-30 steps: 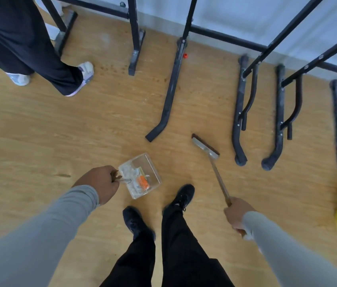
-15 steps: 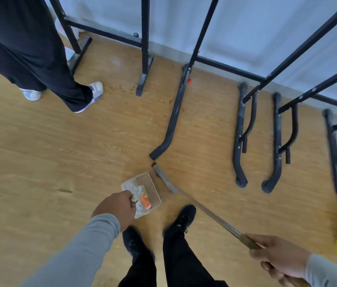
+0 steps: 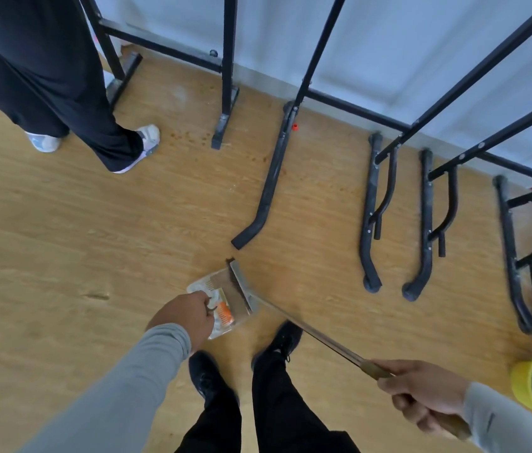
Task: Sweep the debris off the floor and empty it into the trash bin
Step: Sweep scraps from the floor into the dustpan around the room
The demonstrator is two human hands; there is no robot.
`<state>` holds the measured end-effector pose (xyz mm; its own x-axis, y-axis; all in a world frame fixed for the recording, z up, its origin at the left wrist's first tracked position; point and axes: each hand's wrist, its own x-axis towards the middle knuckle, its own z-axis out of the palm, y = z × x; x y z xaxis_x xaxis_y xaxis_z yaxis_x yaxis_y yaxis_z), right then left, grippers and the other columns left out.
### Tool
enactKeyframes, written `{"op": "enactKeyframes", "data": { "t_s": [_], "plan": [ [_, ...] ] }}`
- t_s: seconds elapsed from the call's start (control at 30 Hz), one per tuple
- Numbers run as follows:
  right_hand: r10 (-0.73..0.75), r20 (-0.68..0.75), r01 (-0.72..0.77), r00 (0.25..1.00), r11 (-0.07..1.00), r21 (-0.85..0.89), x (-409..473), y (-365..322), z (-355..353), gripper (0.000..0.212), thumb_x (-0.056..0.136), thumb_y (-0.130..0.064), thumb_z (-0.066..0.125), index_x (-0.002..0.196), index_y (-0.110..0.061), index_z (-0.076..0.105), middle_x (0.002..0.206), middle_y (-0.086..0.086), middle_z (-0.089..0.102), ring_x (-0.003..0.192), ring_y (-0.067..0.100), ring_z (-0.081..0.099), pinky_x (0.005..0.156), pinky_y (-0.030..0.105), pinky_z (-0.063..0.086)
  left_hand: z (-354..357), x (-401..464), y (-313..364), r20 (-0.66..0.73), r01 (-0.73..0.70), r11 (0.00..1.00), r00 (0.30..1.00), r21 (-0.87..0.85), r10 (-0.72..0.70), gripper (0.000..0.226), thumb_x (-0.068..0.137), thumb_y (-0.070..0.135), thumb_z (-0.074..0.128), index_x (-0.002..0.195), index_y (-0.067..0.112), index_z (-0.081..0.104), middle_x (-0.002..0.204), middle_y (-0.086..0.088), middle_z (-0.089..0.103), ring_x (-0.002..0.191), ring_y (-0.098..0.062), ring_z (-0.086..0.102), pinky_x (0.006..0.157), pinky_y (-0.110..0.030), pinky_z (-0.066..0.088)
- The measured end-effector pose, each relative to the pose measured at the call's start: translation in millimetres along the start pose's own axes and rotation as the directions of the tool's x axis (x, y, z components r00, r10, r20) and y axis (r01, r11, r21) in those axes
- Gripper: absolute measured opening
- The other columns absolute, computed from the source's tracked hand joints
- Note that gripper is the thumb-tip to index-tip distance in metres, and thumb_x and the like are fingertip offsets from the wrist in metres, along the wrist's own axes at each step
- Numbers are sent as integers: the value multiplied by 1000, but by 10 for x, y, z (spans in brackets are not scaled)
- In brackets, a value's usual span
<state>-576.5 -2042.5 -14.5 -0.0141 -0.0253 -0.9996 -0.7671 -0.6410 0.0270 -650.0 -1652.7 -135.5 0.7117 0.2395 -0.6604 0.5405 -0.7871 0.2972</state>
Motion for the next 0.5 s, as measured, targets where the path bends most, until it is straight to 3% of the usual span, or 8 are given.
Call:
{"op": "enactKeyframes", "data": {
  "t_s": [0.2, 0.37, 0.5],
  "plan": [
    [-147, -152, 156, 977, 987, 48, -506, -212, 138, 31, 100, -11, 55, 125, -29, 62, 62, 9, 43, 44, 16, 31, 39, 21, 26, -215, -423, -395, 20, 75, 992, 997, -105, -73, 24, 93, 37, 51, 112, 27, 61, 90, 6, 66, 75, -14, 64, 66, -27, 52],
    [-313, -272, 312, 910, 949, -46, -519, -747, 319, 25, 101, -13, 54, 122, -24, 61, 60, 6, 43, 43, 16, 32, 39, 22, 31, -605, -671, -688, -52, 163, 944, 981, -286, -185, 10, 93, 37, 55, 101, 30, 57, 85, 9, 63, 72, -10, 63, 61, -25, 50],
    [-404, -305, 383, 862, 915, -128, -320, -1405, 381, 27, 99, -15, 52, 121, -28, 59, 59, 5, 48, 42, 16, 36, 40, 22, 33, -794, -620, -797, -82, 209, 919, 965, -336, -249, 10, 94, 38, 55, 101, 31, 53, 89, 8, 64, 77, -12, 62, 67, -27, 51]
  ]
}}
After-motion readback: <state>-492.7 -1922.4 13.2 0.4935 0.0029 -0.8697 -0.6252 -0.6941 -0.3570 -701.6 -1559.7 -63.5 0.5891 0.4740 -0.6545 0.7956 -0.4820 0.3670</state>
